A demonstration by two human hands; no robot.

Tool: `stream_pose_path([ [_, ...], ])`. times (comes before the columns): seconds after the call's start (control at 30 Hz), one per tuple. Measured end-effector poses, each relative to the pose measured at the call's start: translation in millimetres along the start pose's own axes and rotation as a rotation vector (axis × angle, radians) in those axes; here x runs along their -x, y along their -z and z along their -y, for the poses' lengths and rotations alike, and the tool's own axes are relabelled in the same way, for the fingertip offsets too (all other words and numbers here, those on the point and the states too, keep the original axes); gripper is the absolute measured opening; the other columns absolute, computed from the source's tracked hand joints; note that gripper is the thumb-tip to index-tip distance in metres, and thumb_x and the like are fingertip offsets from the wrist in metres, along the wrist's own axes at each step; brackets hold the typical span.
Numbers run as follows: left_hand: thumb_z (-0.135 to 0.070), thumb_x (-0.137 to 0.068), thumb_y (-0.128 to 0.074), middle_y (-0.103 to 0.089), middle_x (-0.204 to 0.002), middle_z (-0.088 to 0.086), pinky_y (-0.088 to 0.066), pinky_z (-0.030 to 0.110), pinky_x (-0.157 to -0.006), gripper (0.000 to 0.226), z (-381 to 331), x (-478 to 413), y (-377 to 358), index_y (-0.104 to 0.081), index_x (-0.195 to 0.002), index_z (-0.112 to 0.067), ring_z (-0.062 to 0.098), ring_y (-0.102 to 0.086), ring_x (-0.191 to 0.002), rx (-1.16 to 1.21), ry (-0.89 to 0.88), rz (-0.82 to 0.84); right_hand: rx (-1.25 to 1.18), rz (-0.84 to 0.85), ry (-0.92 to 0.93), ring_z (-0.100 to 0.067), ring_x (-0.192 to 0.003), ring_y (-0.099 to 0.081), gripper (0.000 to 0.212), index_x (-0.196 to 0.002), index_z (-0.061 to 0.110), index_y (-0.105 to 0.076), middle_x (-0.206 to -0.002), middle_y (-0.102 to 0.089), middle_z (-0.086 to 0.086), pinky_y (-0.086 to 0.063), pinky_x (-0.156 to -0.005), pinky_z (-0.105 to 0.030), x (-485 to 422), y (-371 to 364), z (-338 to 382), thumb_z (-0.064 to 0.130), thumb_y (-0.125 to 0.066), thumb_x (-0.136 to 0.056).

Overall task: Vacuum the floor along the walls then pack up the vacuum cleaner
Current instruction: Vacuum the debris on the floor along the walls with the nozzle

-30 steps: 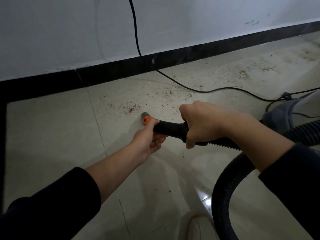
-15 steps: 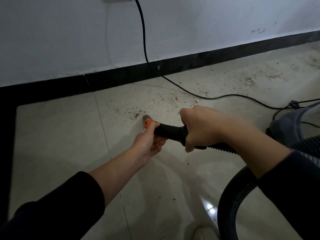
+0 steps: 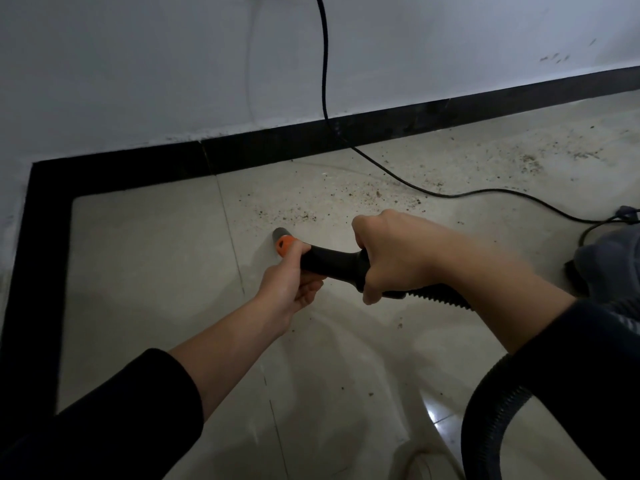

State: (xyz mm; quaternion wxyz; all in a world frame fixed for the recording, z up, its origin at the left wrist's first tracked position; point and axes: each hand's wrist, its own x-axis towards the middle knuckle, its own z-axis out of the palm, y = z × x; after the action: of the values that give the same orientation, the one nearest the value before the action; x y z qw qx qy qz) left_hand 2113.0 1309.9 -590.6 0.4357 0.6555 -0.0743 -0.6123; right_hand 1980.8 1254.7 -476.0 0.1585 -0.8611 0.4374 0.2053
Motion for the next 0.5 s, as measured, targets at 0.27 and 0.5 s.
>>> stream_pose_path([
  [0.27, -0.044, -0.090, -0.053, -0.067, -0.078, 0.006, -0.050, 0.027, -0.067, 0.032, 0, 1, 29, -0.061, -0.093, -0.012, 0.016, -0.060, -0.070, 0.036, -0.033, -0.067, -0.031, 0.004, 0.065, -0.015, -0.074, -0.055, 0.056, -0.099, 0.018, -0.047, -0.084, -0.054, 0.002, -0.051, -0.061, -0.029, -15, -3, 23, 0.039, -0.085, -0.064],
  [0.5, -0.043, -0.090, -0.052, -0.066, -0.079, 0.006, -0.050, 0.028, -0.068, 0.032, -1, 2, 50, -0.061, -0.090, -0.013, 0.016, -0.060, -0.070, 0.052, -0.063, -0.113, -0.049, 0.014, 0.114, -0.014, -0.071, -0.054, 0.055, -0.099, 0.017, -0.048, -0.084, -0.054, 0.001, -0.049, -0.058, -0.028, -24, -4, 41, 0.038, -0.085, -0.065],
])
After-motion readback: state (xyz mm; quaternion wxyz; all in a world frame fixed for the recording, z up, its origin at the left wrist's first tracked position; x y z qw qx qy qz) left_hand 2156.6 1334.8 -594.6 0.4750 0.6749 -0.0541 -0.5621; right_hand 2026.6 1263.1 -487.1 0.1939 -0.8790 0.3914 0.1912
